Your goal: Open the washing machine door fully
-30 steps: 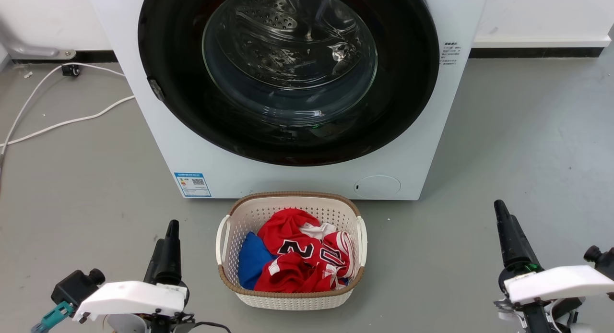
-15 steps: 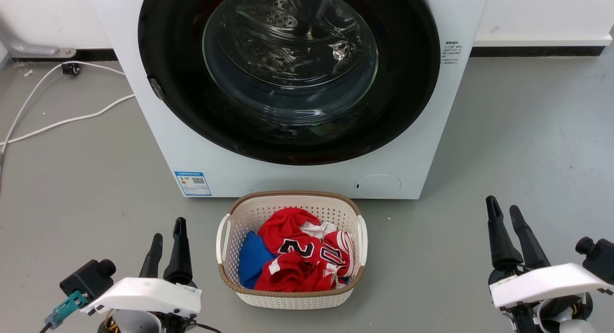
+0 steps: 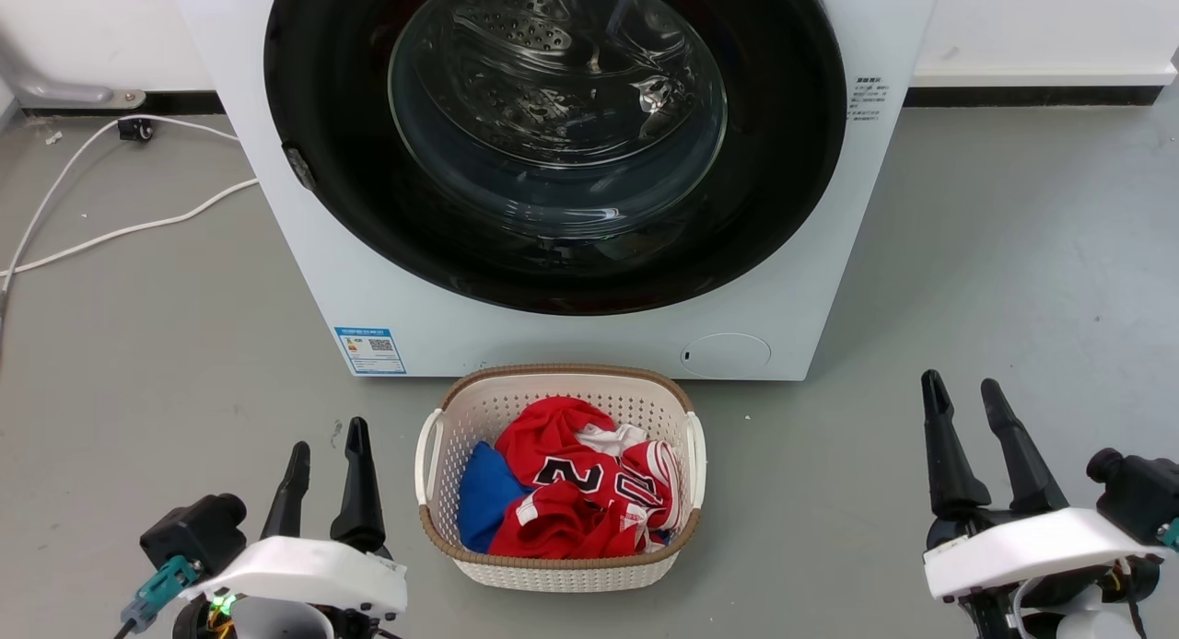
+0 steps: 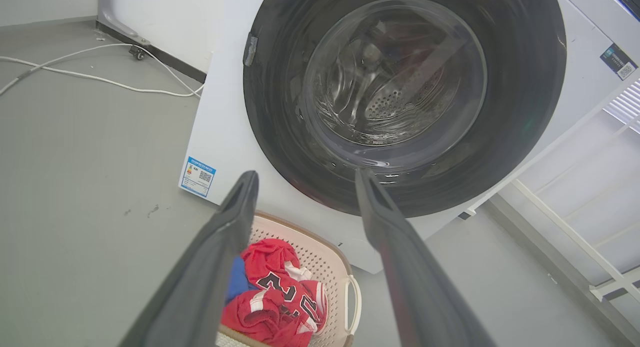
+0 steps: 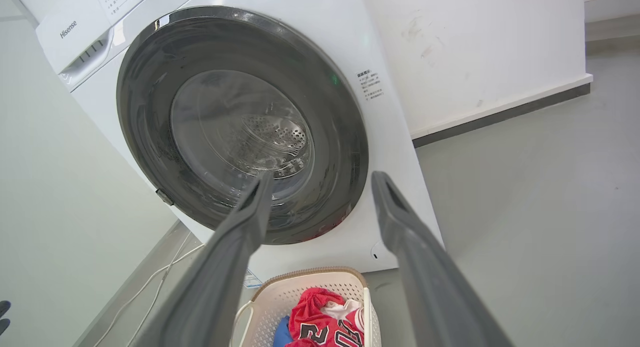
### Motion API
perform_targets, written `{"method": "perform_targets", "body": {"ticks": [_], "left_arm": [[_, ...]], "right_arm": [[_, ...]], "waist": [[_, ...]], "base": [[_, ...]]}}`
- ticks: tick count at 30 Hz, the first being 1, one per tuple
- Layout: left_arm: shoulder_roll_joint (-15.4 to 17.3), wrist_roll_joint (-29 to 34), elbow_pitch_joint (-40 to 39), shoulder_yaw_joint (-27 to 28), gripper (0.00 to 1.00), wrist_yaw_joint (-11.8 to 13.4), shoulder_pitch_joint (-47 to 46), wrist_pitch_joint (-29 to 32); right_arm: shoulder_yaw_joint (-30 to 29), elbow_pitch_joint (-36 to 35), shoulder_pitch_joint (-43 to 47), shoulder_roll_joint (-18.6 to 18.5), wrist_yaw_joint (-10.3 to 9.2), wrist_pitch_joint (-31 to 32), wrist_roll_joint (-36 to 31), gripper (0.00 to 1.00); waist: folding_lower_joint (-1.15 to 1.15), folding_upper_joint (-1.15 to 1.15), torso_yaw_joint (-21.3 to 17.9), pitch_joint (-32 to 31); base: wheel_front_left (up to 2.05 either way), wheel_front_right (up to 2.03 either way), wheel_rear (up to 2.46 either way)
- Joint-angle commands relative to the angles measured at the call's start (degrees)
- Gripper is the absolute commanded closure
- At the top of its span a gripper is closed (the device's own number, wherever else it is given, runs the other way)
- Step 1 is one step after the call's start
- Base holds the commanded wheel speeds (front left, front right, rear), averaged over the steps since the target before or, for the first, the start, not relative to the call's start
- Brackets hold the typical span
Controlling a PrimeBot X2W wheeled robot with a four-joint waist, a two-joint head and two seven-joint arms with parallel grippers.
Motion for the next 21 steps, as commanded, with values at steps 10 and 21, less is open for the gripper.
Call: {"method": "perform_targets", "body": {"ticks": [10, 21], "left_arm": [[0.7, 7.1, -1.4, -1.7, 0.0, 1.3, 0.8, -1.9], [0.8, 13.3, -1.9, -2.9, 0.0, 1.7, 1.5, -3.5]], "right_arm": [[0.5, -1.7, 0.9, -0.1, 0.08, -2.0, -7.4, 0.0], [1.1, -2.9, 1.7, -0.1, 0.09, -3.6, -13.2, 0.0]], "waist": [[0.0, 0.0, 0.0, -0.2], [0.0, 0.0, 0.0, -0.5]], "base": [[0.0, 0.0, 0.0], [0.0, 0.0, 0.0]]}}
